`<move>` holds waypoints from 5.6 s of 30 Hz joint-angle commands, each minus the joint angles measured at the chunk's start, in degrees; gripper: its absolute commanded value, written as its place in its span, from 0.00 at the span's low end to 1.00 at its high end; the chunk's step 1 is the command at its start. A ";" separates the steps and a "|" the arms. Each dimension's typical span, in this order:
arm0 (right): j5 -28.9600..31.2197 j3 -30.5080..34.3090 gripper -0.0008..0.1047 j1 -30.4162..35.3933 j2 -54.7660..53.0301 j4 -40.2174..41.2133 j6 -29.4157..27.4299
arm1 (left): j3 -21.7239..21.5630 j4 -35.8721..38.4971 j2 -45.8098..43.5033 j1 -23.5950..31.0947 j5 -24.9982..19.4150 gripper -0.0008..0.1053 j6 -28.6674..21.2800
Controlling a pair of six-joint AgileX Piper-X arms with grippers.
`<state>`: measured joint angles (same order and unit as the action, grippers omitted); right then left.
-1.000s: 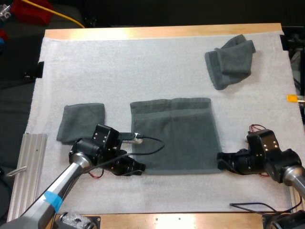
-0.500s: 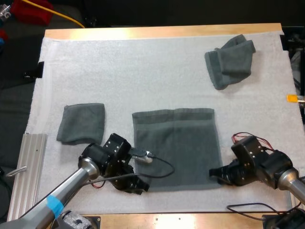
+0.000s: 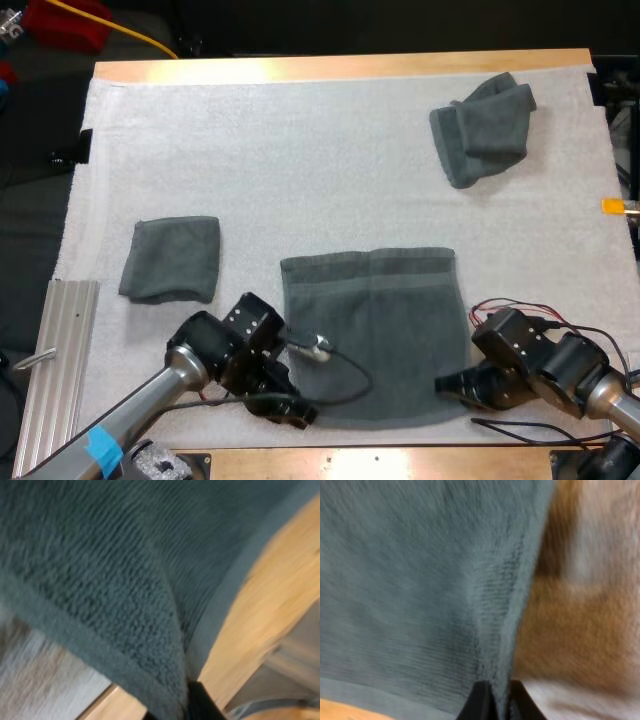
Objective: Pick towel from pile, fold and stack
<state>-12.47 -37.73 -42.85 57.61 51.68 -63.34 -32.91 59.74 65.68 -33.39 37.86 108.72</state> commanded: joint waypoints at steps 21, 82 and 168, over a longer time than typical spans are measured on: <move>-10.94 -0.27 0.02 19.93 11.81 -33.77 21.73 | -0.33 -30.06 11.15 23.77 21.16 0.01 16.17; -6.68 -0.27 0.73 24.01 25.93 -59.83 18.06 | -0.33 -55.66 19.77 24.06 15.25 0.65 22.57; -17.05 -13.63 0.72 40.77 21.79 -13.18 -33.53 | -9.34 -18.67 -21.03 -1.46 -19.64 0.66 15.77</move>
<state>-27.77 -50.97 -2.28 78.92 38.39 -96.09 -41.81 40.71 45.15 -34.68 18.92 124.27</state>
